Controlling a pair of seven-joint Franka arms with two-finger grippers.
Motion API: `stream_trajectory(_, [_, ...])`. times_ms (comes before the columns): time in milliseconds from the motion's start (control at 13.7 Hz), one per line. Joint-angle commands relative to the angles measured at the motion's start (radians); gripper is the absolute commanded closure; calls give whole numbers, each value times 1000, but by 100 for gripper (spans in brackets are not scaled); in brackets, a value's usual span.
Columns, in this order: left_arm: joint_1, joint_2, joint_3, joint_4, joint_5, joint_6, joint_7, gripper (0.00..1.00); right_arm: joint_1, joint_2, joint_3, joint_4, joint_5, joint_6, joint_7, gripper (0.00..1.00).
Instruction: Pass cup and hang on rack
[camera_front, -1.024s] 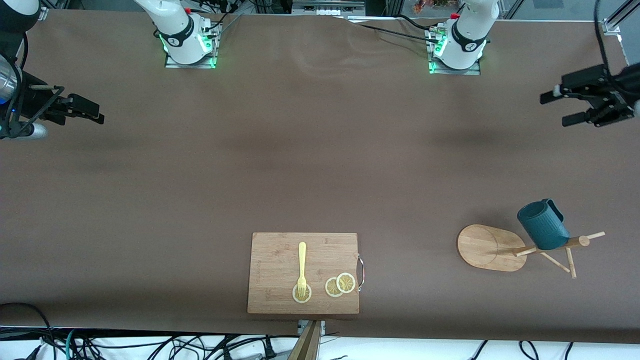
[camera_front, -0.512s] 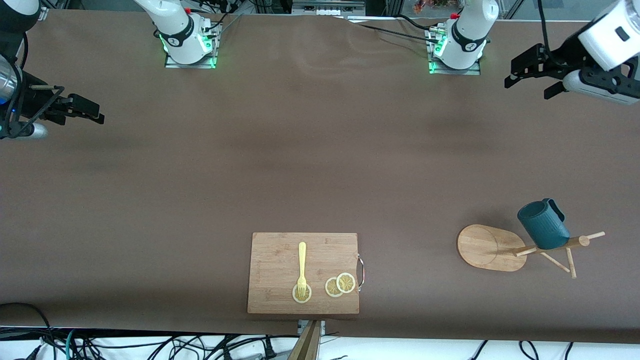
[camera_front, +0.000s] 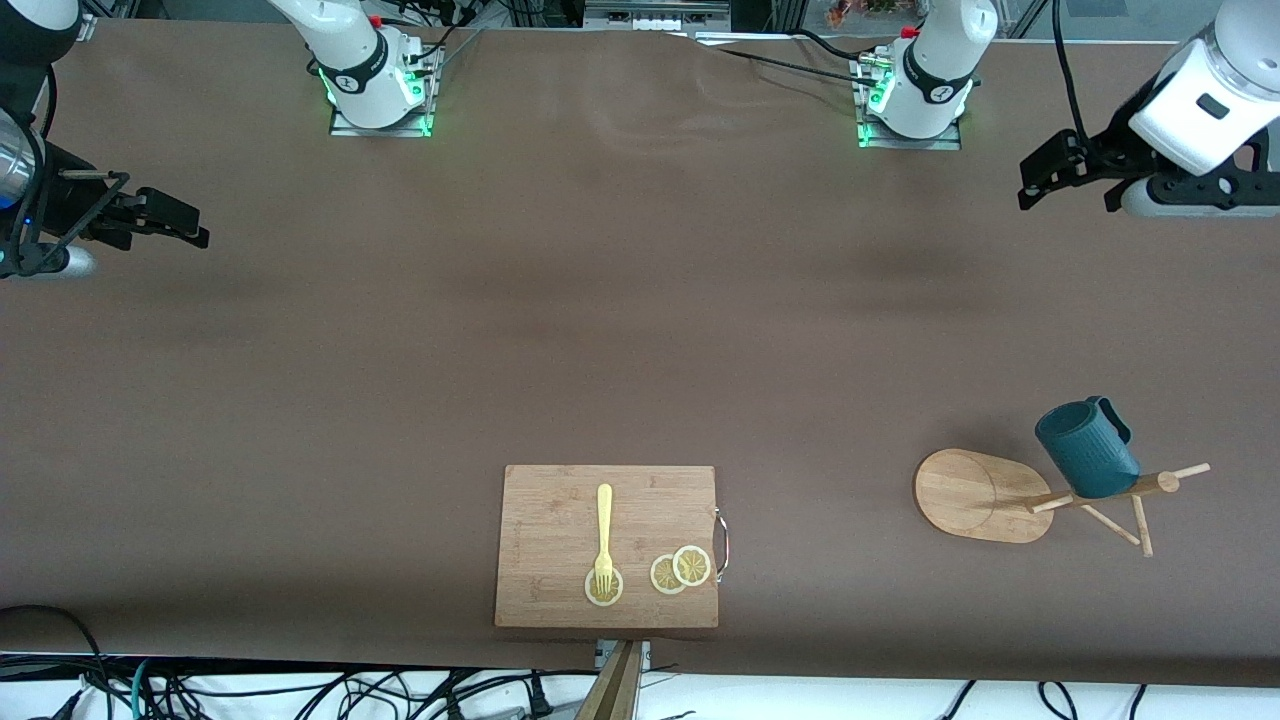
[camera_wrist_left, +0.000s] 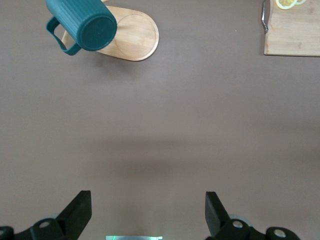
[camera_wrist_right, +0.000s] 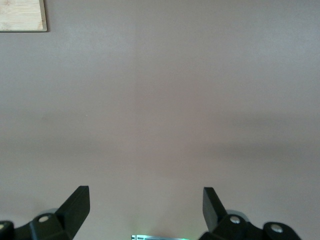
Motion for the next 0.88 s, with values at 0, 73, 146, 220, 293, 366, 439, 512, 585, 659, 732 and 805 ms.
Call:
stream_trajectory(0, [-8, 17, 35, 25, 13, -4, 79, 0, -5, 6, 7, 20, 14, -18, -9, 0])
stream_trajectory(73, [-7, 21, 39, 25, 13, -4, 91, 0, -5, 6, 7, 20, 16, -18, -9, 0])
stream_trajectory(146, [-5, 21, 41, 25, 15, -4, 93, 0, -5, 6, 8, 20, 16, -18, -9, 0])
stream_trajectory(220, [-5, 21, 41, 25, 22, -4, 94, 0, -5, 6, 8, 20, 16, -18, -9, 0])
stream_trajectory(293, [-4, 23, 43, 25, 19, -4, 94, 0, -6, 6, 8, 20, 14, -18, -9, 0])
stream_trajectory(366, [-2, 23, 43, 25, 16, -4, 93, 0, -5, 6, 10, 20, 16, -18, -9, 0])
stream_trajectory(439, [-1, 27, 43, 26, 9, -4, 93, 0, -5, 6, 8, 20, 14, -18, -9, 0])
stream_trajectory(512, [-1, 30, 43, 26, 12, -4, 93, 0, -5, 6, 10, 20, 16, -18, -9, 0])
stream_trajectory(585, [1, 30, 43, 26, 12, -4, 93, 0, -5, 6, 10, 20, 16, -18, -9, 0])
stream_trajectory(659, [1, 29, 43, 26, 12, -4, 94, 0, -5, 6, 10, 20, 14, -18, -9, 0])
stream_trajectory(732, [1, 27, 43, 28, 13, -5, 94, 0, -5, 6, 11, 20, 14, -18, -9, 0])
stream_trajectory(805, [1, 29, 43, 28, 13, -5, 94, 0, -5, 6, 11, 20, 14, -18, -9, 0])
